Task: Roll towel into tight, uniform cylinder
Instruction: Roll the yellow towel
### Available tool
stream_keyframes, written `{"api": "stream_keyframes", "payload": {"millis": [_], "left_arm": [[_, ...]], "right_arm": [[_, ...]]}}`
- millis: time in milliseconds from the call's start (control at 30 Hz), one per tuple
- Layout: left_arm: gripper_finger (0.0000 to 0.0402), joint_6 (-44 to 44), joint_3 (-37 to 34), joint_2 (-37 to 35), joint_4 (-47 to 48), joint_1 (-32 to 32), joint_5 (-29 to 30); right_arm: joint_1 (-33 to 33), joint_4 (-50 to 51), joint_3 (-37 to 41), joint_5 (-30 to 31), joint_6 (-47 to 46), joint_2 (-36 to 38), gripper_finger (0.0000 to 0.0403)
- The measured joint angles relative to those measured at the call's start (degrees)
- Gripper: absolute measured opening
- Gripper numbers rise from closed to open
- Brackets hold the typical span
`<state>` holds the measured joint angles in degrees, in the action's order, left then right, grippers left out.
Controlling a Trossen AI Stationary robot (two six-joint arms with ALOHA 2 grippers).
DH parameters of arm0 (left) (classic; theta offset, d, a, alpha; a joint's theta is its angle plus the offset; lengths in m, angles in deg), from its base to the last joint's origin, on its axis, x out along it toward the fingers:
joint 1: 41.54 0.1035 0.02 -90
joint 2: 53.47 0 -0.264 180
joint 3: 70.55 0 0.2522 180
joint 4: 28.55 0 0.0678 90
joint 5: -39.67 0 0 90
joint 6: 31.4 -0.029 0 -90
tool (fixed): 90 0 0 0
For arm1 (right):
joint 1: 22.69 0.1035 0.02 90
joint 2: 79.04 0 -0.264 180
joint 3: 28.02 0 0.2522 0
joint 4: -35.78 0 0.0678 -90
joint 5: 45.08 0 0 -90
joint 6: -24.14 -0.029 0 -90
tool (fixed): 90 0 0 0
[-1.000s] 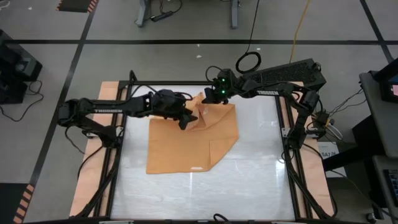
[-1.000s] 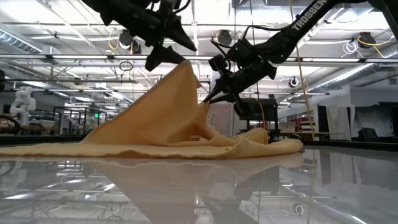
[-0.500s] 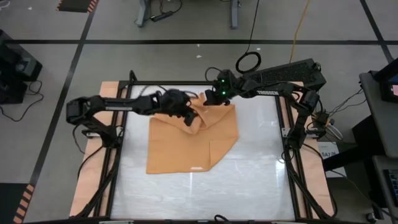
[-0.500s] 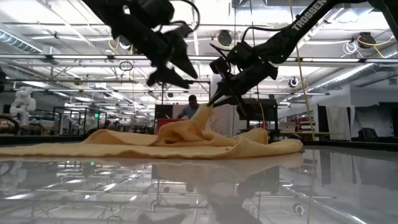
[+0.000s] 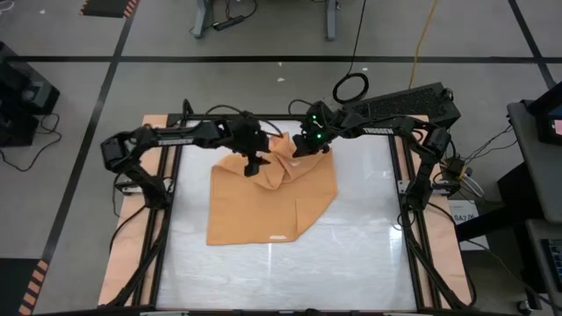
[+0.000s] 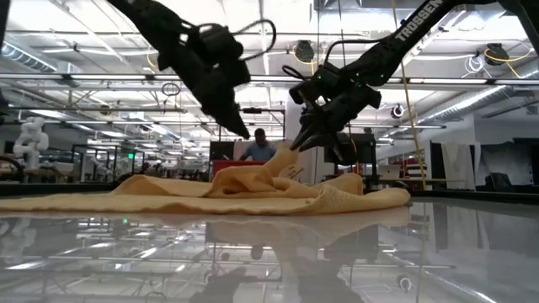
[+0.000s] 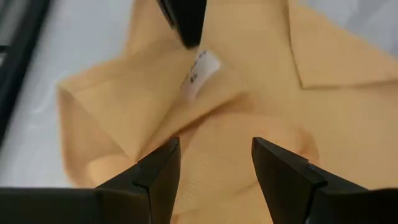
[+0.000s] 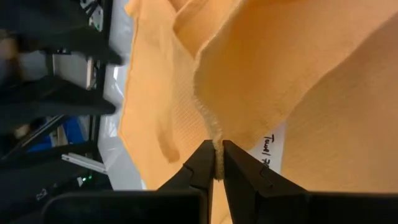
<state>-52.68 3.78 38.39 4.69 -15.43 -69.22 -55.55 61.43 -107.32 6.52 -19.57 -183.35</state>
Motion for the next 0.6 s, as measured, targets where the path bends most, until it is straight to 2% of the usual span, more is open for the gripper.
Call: {"api": "stream_keyframes", "payload": {"millis": [200,300,433,600], "left_arm": [[0.0203,-6.26,5.58,6.19,5.86,0.15,-1.06],[0.0203,-6.66,8.79,9.62,9.95,0.4,1.53],[0.0203,-8.48,12.7,14.0,17.06,0.81,1.57],[0.0203,-9.69,13.21,17.04,18.51,0.87,2.62]], "right_arm": [[0.04,0.08,0.0,-0.75,-1.09,0.0,0.0025],[0.04,0.05,0.0,-0.75,-1.17,0.0,0.0025],[0.02,0.05,0.0,-0.74,-1.55,0.0,0.0025],[0.3,0.23,0.0,-0.67,-1.65,0.0,0.0025]]}}
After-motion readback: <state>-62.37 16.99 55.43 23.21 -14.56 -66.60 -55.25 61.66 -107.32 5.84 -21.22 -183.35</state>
